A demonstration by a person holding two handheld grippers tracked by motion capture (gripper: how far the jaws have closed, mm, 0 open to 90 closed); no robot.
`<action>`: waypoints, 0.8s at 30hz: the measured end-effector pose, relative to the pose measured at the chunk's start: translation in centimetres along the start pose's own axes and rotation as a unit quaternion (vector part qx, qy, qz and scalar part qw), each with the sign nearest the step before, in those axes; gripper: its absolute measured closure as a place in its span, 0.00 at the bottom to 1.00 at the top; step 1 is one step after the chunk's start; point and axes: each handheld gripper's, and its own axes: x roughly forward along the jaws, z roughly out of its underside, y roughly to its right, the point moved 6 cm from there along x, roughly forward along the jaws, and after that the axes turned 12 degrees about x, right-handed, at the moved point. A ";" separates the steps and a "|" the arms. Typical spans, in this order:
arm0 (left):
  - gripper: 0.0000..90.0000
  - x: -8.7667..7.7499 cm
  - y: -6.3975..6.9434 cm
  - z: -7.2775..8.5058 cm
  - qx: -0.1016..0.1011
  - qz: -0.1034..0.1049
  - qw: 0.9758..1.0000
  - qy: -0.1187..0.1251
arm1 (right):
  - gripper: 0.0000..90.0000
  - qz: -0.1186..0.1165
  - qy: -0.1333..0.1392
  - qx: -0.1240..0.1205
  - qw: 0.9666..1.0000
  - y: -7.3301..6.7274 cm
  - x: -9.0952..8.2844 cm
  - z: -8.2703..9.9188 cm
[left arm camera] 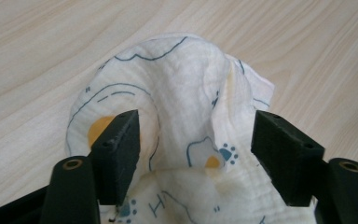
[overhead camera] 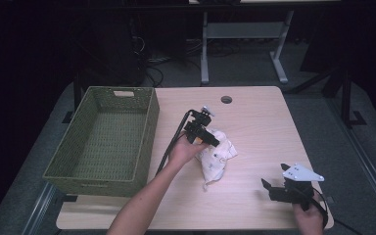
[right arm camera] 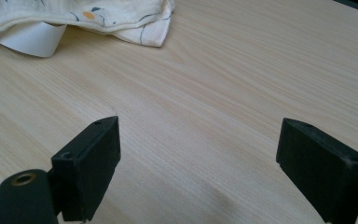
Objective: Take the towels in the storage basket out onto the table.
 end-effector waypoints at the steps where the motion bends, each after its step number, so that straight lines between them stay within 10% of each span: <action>1: 0.34 -0.2 0.0 0.1 0.002 0.001 1.000 0.001 | 0.15 0.001 0.000 -0.001 1.000 0.0 0.0 0.0; 24: 0.30 -4.6 1.6 3.7 0.025 0.001 0.999 0.042 | 0.15 0.004 -0.006 -0.006 1.000 -0.1 0.2 0.1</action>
